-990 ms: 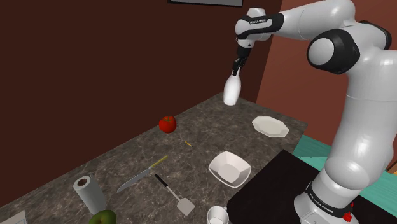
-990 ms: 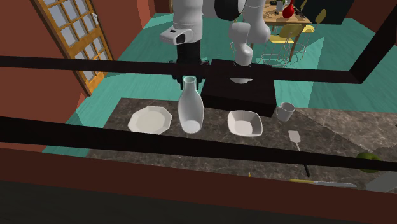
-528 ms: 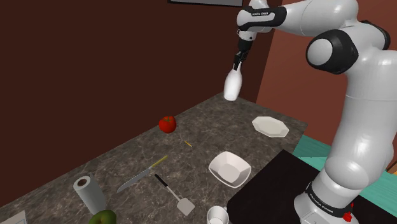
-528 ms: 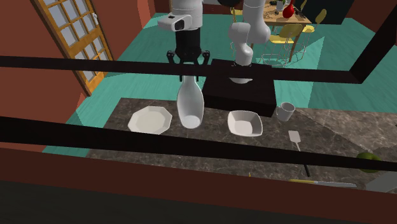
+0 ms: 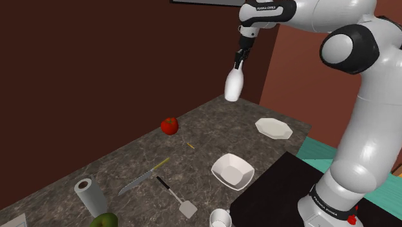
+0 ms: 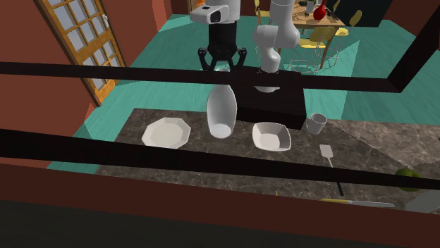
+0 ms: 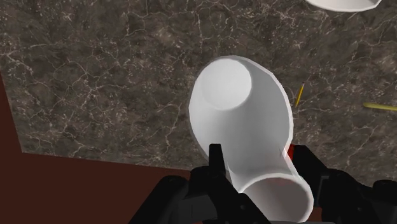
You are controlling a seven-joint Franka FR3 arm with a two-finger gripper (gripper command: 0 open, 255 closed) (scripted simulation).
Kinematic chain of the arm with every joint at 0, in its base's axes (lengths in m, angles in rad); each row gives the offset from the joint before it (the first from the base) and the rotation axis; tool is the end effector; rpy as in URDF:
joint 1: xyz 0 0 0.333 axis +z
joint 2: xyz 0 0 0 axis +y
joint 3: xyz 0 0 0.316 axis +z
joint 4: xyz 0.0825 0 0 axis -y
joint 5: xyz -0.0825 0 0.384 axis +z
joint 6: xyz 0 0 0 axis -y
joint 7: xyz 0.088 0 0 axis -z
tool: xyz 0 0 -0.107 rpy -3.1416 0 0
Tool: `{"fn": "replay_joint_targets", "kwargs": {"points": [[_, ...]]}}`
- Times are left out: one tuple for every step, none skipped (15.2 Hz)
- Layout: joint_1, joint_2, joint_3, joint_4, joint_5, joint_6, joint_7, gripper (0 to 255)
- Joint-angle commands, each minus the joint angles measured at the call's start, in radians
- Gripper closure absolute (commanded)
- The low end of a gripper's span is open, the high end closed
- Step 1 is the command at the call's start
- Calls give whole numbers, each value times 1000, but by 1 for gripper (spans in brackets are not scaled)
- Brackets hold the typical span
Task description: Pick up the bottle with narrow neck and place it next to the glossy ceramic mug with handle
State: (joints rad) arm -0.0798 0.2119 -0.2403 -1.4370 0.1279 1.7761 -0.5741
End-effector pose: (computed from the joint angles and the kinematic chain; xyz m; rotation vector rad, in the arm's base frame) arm 0.6119 -0.1744 0.5855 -3.0971 -0.3810 -0.2397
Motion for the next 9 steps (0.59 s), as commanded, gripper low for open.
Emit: {"fn": "replay_joint_targets", "kwargs": {"points": [[32, -67, 12, -82, -23, 21, 42, 255], [46, -95, 21, -118, -34, 31, 64, 255], [60, -122, 29, -153, -43, 41, 86, 255], [73, -148, 38, -185, -52, 50, 108, 255], [86, -173, 48, -216, -61, 57, 131, 255], [97, -197, 58, -245, -69, 64, 154, 255], [109, -220, 69, -273, -76, 71, 177, 255], [120, -242, 80, -298, -83, 76, 201, 255], [131, -263, 92, -323, -89, 81, 224, 255]]}}
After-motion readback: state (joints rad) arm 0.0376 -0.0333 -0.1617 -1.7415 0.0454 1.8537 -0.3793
